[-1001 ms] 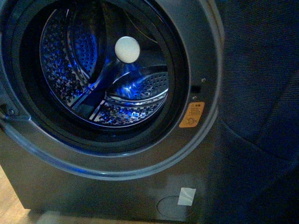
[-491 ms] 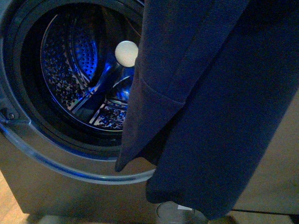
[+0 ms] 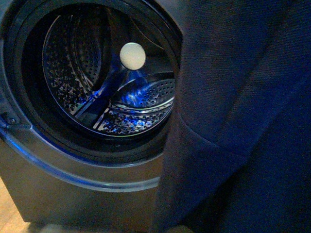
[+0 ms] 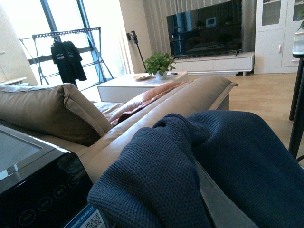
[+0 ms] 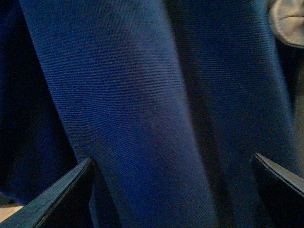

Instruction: Collect clothes from washing machine

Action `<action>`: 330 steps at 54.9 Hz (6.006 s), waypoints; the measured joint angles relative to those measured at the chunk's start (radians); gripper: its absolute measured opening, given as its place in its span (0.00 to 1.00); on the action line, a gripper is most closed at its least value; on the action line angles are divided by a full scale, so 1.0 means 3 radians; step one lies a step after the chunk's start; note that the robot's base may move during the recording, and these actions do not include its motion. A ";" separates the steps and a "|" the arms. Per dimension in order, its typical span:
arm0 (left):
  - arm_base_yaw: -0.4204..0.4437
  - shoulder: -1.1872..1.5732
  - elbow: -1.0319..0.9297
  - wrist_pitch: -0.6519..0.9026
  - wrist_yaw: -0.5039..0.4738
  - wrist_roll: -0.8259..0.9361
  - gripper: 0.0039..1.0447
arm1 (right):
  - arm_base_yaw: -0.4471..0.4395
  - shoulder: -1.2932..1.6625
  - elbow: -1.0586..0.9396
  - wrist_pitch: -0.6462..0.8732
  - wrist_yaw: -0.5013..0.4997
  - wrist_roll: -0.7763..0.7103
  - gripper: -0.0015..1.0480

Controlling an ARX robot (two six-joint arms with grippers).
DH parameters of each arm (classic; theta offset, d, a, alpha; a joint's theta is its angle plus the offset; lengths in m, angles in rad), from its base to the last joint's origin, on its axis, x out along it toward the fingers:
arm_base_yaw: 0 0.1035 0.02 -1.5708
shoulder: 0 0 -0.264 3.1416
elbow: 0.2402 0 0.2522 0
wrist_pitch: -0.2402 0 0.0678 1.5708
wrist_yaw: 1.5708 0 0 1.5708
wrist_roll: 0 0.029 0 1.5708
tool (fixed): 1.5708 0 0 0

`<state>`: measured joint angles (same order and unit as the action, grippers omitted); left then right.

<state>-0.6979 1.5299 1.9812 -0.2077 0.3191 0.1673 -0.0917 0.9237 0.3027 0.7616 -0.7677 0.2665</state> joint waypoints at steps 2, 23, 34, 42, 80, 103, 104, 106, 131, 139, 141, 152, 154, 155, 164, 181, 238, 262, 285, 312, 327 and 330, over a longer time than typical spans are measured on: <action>0.0000 0.0000 0.0000 0.0000 0.0001 0.0000 0.06 | 0.0058 0.0090 0.0034 0.0046 -0.0005 -0.0010 0.93; 0.0000 0.0000 0.0000 0.0000 0.0008 -0.0001 0.06 | 0.0773 0.0263 0.0041 0.0416 -0.0172 0.0169 0.93; 0.0000 0.0000 0.0000 0.0000 0.0006 -0.0001 0.06 | 0.1026 0.0397 0.0041 0.0568 0.0042 0.0244 0.93; 0.0000 0.0000 0.0000 0.0000 0.0006 0.0000 0.06 | 0.1102 0.0529 0.0057 0.0641 0.0148 0.0254 0.93; 0.0000 0.0000 0.0000 0.0000 -0.0003 0.0000 0.06 | 0.1027 0.1568 0.0814 0.0879 0.0353 0.0192 0.93; 0.0000 0.0000 0.0000 0.0000 -0.0003 0.0000 0.06 | 0.0852 0.2027 0.1183 0.0965 0.0615 0.0285 0.66; 0.0000 0.0000 0.0000 0.0000 -0.0003 0.0000 0.06 | 0.0851 0.2027 0.1183 0.0974 0.0615 0.0287 0.65; 0.0000 0.0000 0.0000 0.0000 -0.0003 0.0000 0.06 | 0.0844 0.2026 0.1183 0.0993 0.0627 0.0298 0.59; 0.0000 0.0000 0.0013 0.0000 0.0000 -0.0008 0.28 | 0.0369 0.1647 0.1237 0.1190 0.0698 0.0562 0.05; 0.0000 0.0000 0.0017 0.0000 0.0000 -0.0008 0.47 | 0.0058 0.1476 0.1418 0.1176 0.0696 0.0715 0.05; 0.0000 0.0000 0.0017 0.0000 0.0000 -0.0008 0.52 | -0.0031 0.1424 0.1479 0.1158 0.0692 0.0757 0.05; 0.0000 0.0000 0.0017 0.0000 0.0000 -0.0010 0.83 | -0.0595 0.1200 0.1890 0.0983 0.0557 0.0951 0.05; 0.0000 0.0000 0.0017 0.0000 0.0001 -0.0010 0.88 | -0.0699 0.1188 0.1970 0.0935 0.0528 0.0975 0.05; 0.0000 0.0000 0.0017 0.0000 0.0003 -0.0011 0.91 | -0.0771 0.1183 0.2026 0.0914 0.0510 0.1007 0.05; 0.0000 0.0000 0.0017 0.0000 0.0009 -0.0011 0.94 | -0.1288 0.1197 0.2438 0.0707 0.0415 0.1195 0.05; 0.0000 -0.0001 0.0018 0.0000 0.0006 -0.0011 0.94 | -0.2684 0.1549 0.3375 0.0655 -0.0072 0.1883 0.05; 0.0000 -0.0004 0.0022 0.0000 0.0005 -0.0010 0.94 | -0.3586 0.3127 0.4580 -0.3933 -0.0118 -0.0071 0.52; 0.0000 -0.0006 0.0024 0.0000 0.0006 -0.0010 0.94 | -0.3466 0.2907 0.3872 -0.3799 0.0699 -0.1859 0.93; 0.0000 -0.0009 0.0024 0.0000 0.0006 -0.0010 0.94 | -0.3366 0.2152 0.3099 -0.3314 0.0306 -0.3803 0.93; 0.0000 -0.0009 0.0024 0.0000 0.0006 -0.0011 0.94 | -0.2239 0.0350 0.1153 -0.1629 -0.0131 -0.1153 0.93; 0.0000 -0.0009 0.0024 0.0000 0.0006 -0.0011 0.94 | -0.0900 -0.0973 -0.0083 -0.1048 0.1025 0.0017 0.93; 0.0000 -0.0009 0.0024 0.0000 0.0006 -0.0010 0.94 | -0.0341 -0.1417 -0.0498 -0.0988 0.1560 0.0131 0.93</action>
<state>-0.6979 1.5272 1.9884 -0.2077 0.3210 0.1642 -0.1940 0.4988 0.1532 0.4652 -0.2996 0.3058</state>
